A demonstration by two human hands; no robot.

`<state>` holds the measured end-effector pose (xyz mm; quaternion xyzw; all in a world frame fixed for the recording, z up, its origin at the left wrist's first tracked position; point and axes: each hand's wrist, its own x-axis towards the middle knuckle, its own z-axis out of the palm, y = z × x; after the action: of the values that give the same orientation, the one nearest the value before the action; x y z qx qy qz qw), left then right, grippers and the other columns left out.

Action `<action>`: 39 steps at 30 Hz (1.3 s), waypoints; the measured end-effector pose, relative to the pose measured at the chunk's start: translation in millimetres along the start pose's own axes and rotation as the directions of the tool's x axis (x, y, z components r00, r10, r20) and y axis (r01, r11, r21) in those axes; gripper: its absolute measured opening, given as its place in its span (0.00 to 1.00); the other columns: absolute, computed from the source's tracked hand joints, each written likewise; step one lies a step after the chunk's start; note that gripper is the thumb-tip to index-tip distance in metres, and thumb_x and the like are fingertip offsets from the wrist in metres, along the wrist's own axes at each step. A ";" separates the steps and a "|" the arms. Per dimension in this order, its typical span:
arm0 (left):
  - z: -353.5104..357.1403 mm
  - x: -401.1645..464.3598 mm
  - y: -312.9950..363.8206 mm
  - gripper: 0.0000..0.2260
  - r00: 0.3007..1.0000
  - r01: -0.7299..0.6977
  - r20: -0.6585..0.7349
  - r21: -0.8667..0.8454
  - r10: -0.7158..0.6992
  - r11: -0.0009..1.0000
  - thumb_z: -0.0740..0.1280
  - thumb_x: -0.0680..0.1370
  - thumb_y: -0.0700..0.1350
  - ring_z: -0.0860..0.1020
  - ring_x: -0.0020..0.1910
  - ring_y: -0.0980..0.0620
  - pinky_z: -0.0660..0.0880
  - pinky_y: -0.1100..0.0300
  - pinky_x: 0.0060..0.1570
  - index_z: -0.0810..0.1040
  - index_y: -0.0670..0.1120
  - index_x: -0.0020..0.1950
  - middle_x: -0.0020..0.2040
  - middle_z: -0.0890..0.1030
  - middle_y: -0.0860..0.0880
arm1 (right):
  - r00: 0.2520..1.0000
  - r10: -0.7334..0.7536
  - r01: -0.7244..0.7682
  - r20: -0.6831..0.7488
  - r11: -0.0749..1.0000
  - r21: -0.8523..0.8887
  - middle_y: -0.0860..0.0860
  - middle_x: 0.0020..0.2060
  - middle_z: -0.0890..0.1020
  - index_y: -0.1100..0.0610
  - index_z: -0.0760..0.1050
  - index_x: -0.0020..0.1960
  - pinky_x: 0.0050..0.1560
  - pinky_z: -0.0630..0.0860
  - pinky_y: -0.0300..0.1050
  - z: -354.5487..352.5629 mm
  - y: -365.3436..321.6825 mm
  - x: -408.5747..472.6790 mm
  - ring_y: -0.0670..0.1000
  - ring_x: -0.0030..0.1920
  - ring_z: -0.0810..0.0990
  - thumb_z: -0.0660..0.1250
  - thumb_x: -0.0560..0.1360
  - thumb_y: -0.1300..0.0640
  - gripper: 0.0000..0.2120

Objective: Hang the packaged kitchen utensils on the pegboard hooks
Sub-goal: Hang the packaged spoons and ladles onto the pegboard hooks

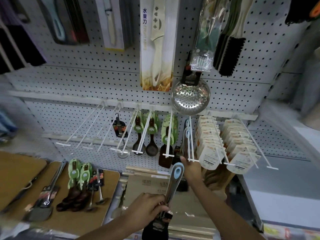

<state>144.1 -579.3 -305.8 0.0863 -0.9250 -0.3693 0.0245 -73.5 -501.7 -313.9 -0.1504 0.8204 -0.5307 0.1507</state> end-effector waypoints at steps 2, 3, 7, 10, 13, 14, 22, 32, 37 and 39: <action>3.8 2.5 -2.3 0.15 1.000 0.012 0.009 -0.002 -0.012 1.000 0.63 0.80 0.60 0.80 0.46 0.65 0.73 0.72 0.45 0.81 0.51 0.54 0.51 0.85 0.59 | 0.999 0.010 -0.010 0.037 1.000 -0.004 0.50 0.37 0.80 0.61 0.77 0.50 0.42 0.76 0.45 0.6 4.1 -4.6 0.52 0.40 0.79 0.66 0.78 0.62 0.02; 5.6 3.6 -3.7 0.16 1.000 0.025 0.012 -0.001 -0.025 1.000 0.62 0.80 0.62 0.81 0.48 0.62 0.75 0.68 0.47 0.81 0.51 0.53 0.51 0.85 0.57 | 0.997 0.011 -0.012 0.078 1.000 0.010 0.50 0.39 0.80 0.61 0.76 0.50 0.41 0.75 0.40 -2.2 4.2 -11.5 0.51 0.42 0.79 0.64 0.78 0.65 0.03; 17.8 10.6 -8.0 0.14 0.998 0.057 -0.004 -0.004 -0.057 0.998 0.63 0.79 0.60 0.82 0.48 0.60 0.78 0.59 0.50 0.80 0.51 0.51 0.50 0.86 0.57 | 0.965 -0.117 0.102 0.236 0.992 0.073 0.50 0.31 0.79 0.61 0.80 0.41 0.32 0.71 0.29 -23.2 5.9 -53.6 0.43 0.30 0.78 0.77 0.65 0.69 0.09; 26.2 18.4 -6.3 0.10 0.997 0.071 -0.029 -0.011 -0.071 0.997 0.65 0.80 0.55 0.83 0.44 0.59 0.78 0.61 0.47 0.81 0.51 0.51 0.47 0.86 0.56 | 0.909 -0.199 0.187 0.366 0.980 0.068 0.52 0.41 0.81 0.55 0.77 0.49 0.42 0.78 0.34 -33.8 21.3 -82.0 0.41 0.39 0.82 0.64 0.64 0.73 0.19; 33.5 26.4 -4.4 0.06 0.996 0.079 -0.035 0.000 -0.079 0.997 0.67 0.80 0.52 0.82 0.42 0.58 0.74 0.64 0.43 0.81 0.51 0.50 0.46 0.85 0.56 | 0.924 -0.204 0.156 0.322 0.973 0.168 0.54 0.44 0.85 0.61 0.77 0.54 0.48 0.79 0.42 -40.9 26.0 -101.3 0.50 0.46 0.84 0.62 0.67 0.78 0.21; 35.5 29.0 -3.3 0.05 0.997 0.073 -0.031 -0.004 -0.073 0.997 0.67 0.80 0.51 0.81 0.42 0.58 0.74 0.64 0.43 0.81 0.52 0.50 0.45 0.85 0.56 | 0.932 -0.201 0.153 0.302 0.973 0.175 0.54 0.45 0.85 0.62 0.78 0.54 0.49 0.79 0.41 -43.5 24.3 -104.3 0.50 0.47 0.84 0.65 0.71 0.77 0.16; 47.8 46.2 9.3 0.01 0.999 0.023 -0.028 -0.047 -0.024 0.999 0.68 0.79 0.49 0.80 0.46 0.63 0.76 0.65 0.47 0.79 0.54 0.49 0.46 0.84 0.59 | 0.967 -0.210 0.192 0.144 0.972 0.134 0.59 0.39 0.81 0.58 0.78 0.47 0.49 0.76 0.66 -50.6 15.8 -107.3 0.61 0.44 0.81 0.68 0.76 0.47 0.13; 47.5 54.5 7.9 0.09 0.997 0.037 -0.062 -0.095 -0.043 0.995 0.69 0.79 0.48 0.76 0.36 0.70 0.65 0.74 0.36 0.75 0.60 0.41 0.34 0.77 0.71 | 0.967 -0.244 0.232 0.074 0.963 0.141 0.53 0.37 0.78 0.54 0.76 0.44 0.45 0.76 0.59 -41.2 12.0 -105.6 0.54 0.40 0.79 0.67 0.78 0.50 0.08; 46.0 60.5 6.0 0.05 0.996 0.038 -0.070 -0.131 -0.047 0.991 0.69 0.79 0.48 0.76 0.33 0.68 0.63 0.74 0.34 0.81 0.53 0.44 0.33 0.77 0.72 | 0.968 -0.237 0.221 0.085 0.961 0.164 0.53 0.38 0.81 0.55 0.77 0.45 0.45 0.77 0.54 -36.7 8.6 -96.1 0.52 0.42 0.81 0.66 0.79 0.51 0.08; 46.0 64.5 4.6 0.04 0.995 0.059 -0.072 -0.144 -0.070 0.988 0.70 0.78 0.47 0.76 0.33 0.67 0.64 0.74 0.34 0.81 0.52 0.43 0.33 0.78 0.69 | 0.966 -0.245 0.230 0.083 0.960 0.158 0.52 0.37 0.81 0.54 0.77 0.44 0.43 0.76 0.47 -36.4 4.6 -91.8 0.50 0.41 0.80 0.66 0.79 0.52 0.07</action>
<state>74.9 -556.3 -337.2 0.1282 -0.8915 -0.4311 0.0541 -5.2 -432.6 -295.8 -0.2633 0.7462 -0.5957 0.1380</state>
